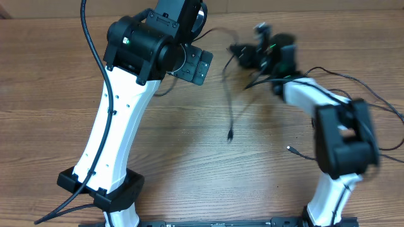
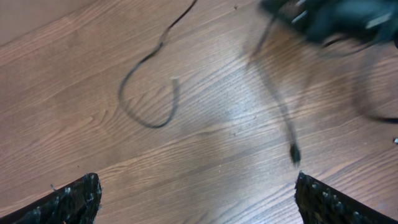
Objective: Untangle cables
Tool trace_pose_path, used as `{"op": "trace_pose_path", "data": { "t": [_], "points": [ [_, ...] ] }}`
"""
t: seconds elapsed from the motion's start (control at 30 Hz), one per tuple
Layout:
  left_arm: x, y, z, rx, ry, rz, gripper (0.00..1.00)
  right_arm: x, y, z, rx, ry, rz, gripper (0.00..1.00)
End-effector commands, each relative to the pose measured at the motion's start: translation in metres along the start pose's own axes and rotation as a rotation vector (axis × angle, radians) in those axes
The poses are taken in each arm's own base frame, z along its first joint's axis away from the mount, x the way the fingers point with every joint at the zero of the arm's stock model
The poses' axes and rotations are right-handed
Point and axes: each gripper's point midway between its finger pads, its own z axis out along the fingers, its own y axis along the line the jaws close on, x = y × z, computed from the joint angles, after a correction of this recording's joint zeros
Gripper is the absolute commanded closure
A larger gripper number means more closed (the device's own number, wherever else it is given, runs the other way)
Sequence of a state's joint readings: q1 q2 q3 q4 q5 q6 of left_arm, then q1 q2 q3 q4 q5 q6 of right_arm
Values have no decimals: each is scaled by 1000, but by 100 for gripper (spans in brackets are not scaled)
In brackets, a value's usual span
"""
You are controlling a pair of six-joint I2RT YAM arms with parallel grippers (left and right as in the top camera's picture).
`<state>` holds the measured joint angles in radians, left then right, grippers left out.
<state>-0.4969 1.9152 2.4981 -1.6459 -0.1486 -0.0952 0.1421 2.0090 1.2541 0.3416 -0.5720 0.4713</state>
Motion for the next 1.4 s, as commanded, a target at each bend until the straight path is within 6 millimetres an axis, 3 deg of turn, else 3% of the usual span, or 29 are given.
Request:
{"op": "trace_pose_path", "data": {
  "t": [0.0,0.03,0.07,0.13,0.23,0.37,0.47,0.63,0.73,0.87,0.93,0.97,1.17,1.37],
  "points": [
    [1,-2,-1,12,-1,5,0,-86,13,-69,17,-185,-58,96],
    [1,-2,-1,12,-1,5,0,-98,10,-81,31,-211,-58,96],
    [1,-2,-1,12,-1,5,0,-124,0,-114,69,-276,-42,96],
    [1,-2,-1,12,-1,6,1,-152,-19,-159,130,-358,-8,96],
    [1,-2,-1,12,-1,6,1,-176,-58,-228,243,-447,50,96],
    [1,-2,-1,12,-1,5,0,-177,-112,-291,366,-493,146,96],
    [1,-2,-1,12,-1,5,0,-179,-139,-335,446,-549,182,96],
    [1,-2,-1,12,-1,6,0,-153,-188,-372,713,-538,242,96],
    [1,-2,-1,12,-1,5,0,-142,-203,-382,823,-521,257,91],
    [1,-2,-1,12,-1,6,0,-138,-209,-388,875,-523,271,28],
    [1,-2,-1,12,-1,5,1,-137,-209,-388,875,-523,272,6],
    [1,-2,-1,12,-1,6,1,-137,-209,-388,875,-521,274,0],
    [1,-2,-1,12,-1,6,0,-121,-206,-376,825,-456,327,0],
    [1,-2,-1,12,-1,5,1,-114,-178,-331,665,-311,202,0]
  ]
}}
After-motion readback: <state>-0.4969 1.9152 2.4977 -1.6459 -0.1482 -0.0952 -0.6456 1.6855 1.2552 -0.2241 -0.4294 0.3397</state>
